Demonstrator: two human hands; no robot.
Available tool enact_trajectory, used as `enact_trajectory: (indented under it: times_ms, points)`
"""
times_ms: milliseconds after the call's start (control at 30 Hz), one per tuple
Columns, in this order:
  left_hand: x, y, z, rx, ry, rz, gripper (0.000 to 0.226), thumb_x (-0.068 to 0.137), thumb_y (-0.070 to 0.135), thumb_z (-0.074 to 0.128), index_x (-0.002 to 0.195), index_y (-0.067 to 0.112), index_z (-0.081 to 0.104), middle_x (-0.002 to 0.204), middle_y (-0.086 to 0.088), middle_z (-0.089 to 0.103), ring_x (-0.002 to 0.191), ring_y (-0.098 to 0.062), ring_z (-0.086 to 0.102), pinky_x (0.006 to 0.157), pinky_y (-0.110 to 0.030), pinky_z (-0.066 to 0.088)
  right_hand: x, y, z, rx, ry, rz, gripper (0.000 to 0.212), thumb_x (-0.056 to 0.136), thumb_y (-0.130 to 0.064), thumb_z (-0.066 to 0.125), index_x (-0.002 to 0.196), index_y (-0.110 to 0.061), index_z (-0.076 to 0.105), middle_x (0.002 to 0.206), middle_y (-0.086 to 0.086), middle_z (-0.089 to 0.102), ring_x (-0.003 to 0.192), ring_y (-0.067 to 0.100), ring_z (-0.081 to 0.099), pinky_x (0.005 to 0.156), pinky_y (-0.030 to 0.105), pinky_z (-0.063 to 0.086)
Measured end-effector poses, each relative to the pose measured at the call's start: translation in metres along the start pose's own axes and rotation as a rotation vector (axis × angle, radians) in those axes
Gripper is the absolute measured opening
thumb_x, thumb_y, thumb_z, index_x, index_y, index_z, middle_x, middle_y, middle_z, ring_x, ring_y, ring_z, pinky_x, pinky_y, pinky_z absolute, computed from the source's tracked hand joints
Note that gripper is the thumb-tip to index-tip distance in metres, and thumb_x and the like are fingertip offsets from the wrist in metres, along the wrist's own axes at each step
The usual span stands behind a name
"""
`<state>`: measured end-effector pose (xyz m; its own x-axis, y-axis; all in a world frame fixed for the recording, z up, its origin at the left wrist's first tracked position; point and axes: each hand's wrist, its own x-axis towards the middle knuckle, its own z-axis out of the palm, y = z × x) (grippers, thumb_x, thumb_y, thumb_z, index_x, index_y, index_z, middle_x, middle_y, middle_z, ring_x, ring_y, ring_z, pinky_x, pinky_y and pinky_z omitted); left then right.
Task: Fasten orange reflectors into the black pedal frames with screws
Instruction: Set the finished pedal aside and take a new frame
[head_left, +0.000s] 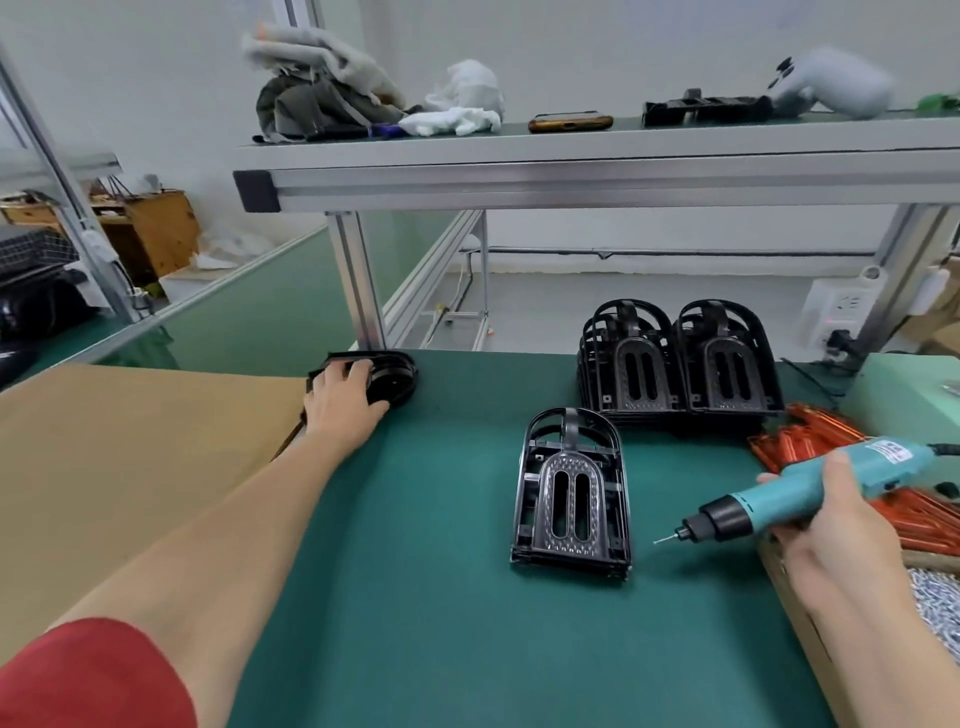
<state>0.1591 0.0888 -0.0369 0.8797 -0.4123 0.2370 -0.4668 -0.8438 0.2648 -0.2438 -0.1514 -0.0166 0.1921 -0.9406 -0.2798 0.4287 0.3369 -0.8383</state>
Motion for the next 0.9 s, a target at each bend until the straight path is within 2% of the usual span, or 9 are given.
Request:
enact_trajectory:
  times_ms: [100,200,300,400,500,600,700,800,900]
  points:
    - [-0.028,0.042,-0.01,-0.333,0.045,0.022,0.046,0.09,0.038,0.066,0.124,0.009,0.054,0.12,-0.014,0.058,0.105,-0.031,0.059,0.093,-0.042,0.048,0.0,-0.001,-0.002,0.01,0.012,-0.004,0.037,0.104,-0.039,0.053,0.122,-0.01,0.039,0.094,0.006,0.065,0.077,0.011,0.07,0.08,0.037,0.055]
    - [-0.076,0.083,-0.019,-0.785,-0.32,-0.052,0.039,0.09,0.047,0.066,0.1,0.01,0.06,0.097,-0.011,0.07,0.073,-0.014,0.07,0.068,-0.033,0.06,-0.001,-0.004,-0.007,0.017,0.02,-0.013,0.029,0.105,-0.038,0.053,0.11,-0.01,0.048,0.093,0.006,0.064,0.076,0.011,0.07,0.079,0.037,0.056]
    - [-0.119,0.107,-0.018,-0.91,-0.598,-0.052,0.049,0.084,0.05,0.072,0.103,0.007,0.058,0.095,-0.011,0.069,0.07,-0.013,0.069,0.06,-0.022,0.055,-0.002,-0.011,-0.015,0.003,0.043,-0.029,0.026,0.105,-0.037,0.052,0.09,-0.016,0.048,0.094,0.004,0.062,0.081,0.014,0.069,0.076,0.039,0.056]
    - [-0.147,0.122,-0.012,-0.717,-0.517,0.016,0.038,0.083,0.039,0.076,0.095,0.008,0.057,0.082,-0.003,0.062,0.066,-0.016,0.059,0.06,-0.029,0.056,-0.002,-0.018,-0.027,0.029,0.053,-0.02,0.023,0.104,-0.034,0.055,0.092,-0.016,0.049,0.096,0.004,0.063,0.081,0.015,0.07,0.075,0.037,0.058]
    - [-0.156,0.131,-0.014,-0.487,-0.418,0.109,0.027,0.087,0.037,0.067,0.079,0.016,0.052,0.072,0.001,0.06,0.06,-0.019,0.057,0.067,-0.034,0.054,-0.006,-0.023,-0.04,0.051,0.033,-0.001,0.025,0.103,-0.032,0.058,0.111,-0.01,0.049,0.1,0.006,0.065,0.086,0.016,0.071,0.081,0.038,0.057]
    - [-0.158,0.135,-0.019,-0.362,-0.358,0.19,0.026,0.092,0.033,0.059,0.074,0.017,0.05,0.071,0.001,0.059,0.07,-0.026,0.061,0.07,-0.034,0.05,-0.011,-0.023,-0.047,0.039,0.04,0.002,0.021,0.103,-0.028,0.058,0.11,-0.009,0.05,0.097,0.005,0.064,0.083,0.015,0.067,0.092,0.041,0.055]
    - [-0.162,0.138,-0.024,-0.371,-0.242,0.212,0.023,0.092,0.024,0.055,0.071,0.016,0.046,0.067,0.001,0.054,0.071,-0.026,0.052,0.066,-0.035,0.044,-0.012,-0.02,-0.053,-0.031,0.052,0.014,0.015,0.103,-0.028,0.057,0.098,-0.014,0.053,0.105,0.009,0.067,0.082,0.016,0.066,0.085,0.037,0.054]
    - [-0.171,0.138,-0.035,-0.512,-0.076,0.245,0.027,0.091,0.019,0.053,0.069,0.015,0.037,0.058,0.001,0.046,0.059,-0.02,0.037,0.055,-0.034,0.034,-0.011,-0.019,-0.056,-0.086,0.059,0.008,0.022,0.102,-0.029,0.059,0.111,-0.009,0.052,0.109,0.01,0.066,0.089,0.02,0.065,0.076,0.032,0.052]
    - [-0.185,0.132,-0.052,-0.658,-0.004,0.339,0.03,0.089,0.021,0.058,0.07,0.02,0.035,0.054,0.004,0.039,0.053,-0.01,0.027,0.051,-0.025,0.03,-0.012,-0.02,-0.058,-0.078,0.073,-0.013,0.03,0.102,-0.03,0.06,0.117,-0.007,0.047,0.096,0.003,0.062,0.082,0.015,0.061,0.069,0.029,0.051]
